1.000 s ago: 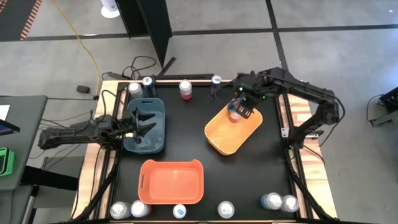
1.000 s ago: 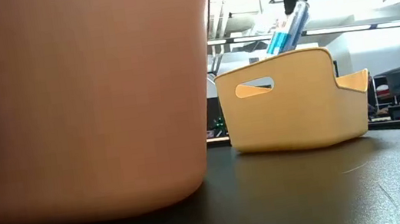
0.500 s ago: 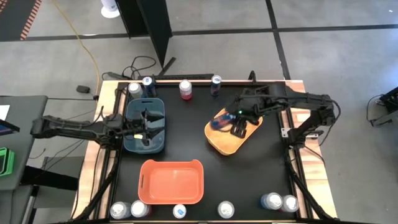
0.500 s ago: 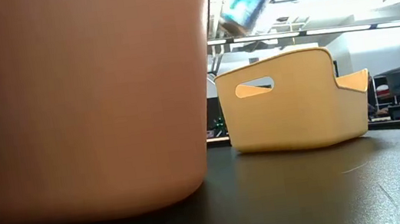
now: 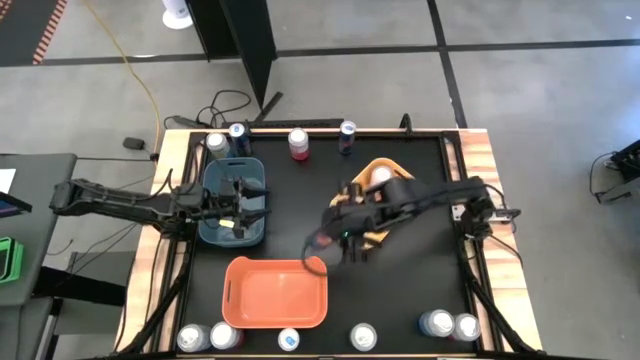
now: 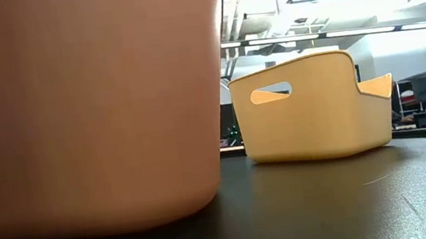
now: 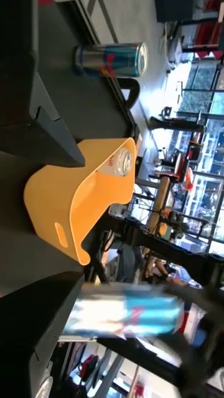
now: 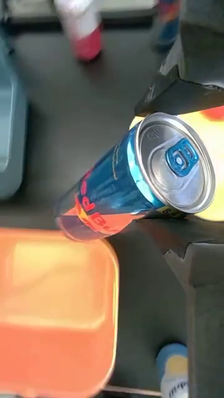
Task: Sort soda cans
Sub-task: Put the blue soda can into the orange bin
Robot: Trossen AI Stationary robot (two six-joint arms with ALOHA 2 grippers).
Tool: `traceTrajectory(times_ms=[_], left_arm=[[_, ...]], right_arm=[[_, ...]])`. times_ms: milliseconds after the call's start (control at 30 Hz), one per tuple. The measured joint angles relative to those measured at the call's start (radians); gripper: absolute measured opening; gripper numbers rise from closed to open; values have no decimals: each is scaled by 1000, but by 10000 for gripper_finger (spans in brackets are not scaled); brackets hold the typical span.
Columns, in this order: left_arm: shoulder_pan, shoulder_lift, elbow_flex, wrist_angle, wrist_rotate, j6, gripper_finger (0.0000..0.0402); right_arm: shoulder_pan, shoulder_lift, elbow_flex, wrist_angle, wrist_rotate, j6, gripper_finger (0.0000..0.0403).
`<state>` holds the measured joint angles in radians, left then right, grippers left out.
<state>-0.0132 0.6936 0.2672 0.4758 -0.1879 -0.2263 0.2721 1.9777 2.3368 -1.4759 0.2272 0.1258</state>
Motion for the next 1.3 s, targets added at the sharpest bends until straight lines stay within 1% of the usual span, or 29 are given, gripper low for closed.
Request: traceTrajectory(times_ms=[67,300,400,600,867,1033,1167,1300], left_arm=[[0,0,0,-11,0,-1,284],[0,0,0,-28,-1,-18,284],[0,0,0,-36,4,-26,284],[-29,0,0,-42,8,-35,284],[-128,0,-1,-29,6,23,282],[-218,6,-1,14,-5,90,255],[-283,57,-1,92,-15,139,237],[-328,158,-1,196,-28,176,238]], right_arm=[[13,22,3,7,-26,0,210],[76,79,20,78,-26,-19,209],[86,93,15,78,-44,-20,209],[94,158,17,93,-45,-55,209],[78,253,17,105,-45,-129,209],[66,289,18,102,-45,-145,209],[63,288,18,125,-44,-160,209],[58,288,19,136,-44,-155,209]])
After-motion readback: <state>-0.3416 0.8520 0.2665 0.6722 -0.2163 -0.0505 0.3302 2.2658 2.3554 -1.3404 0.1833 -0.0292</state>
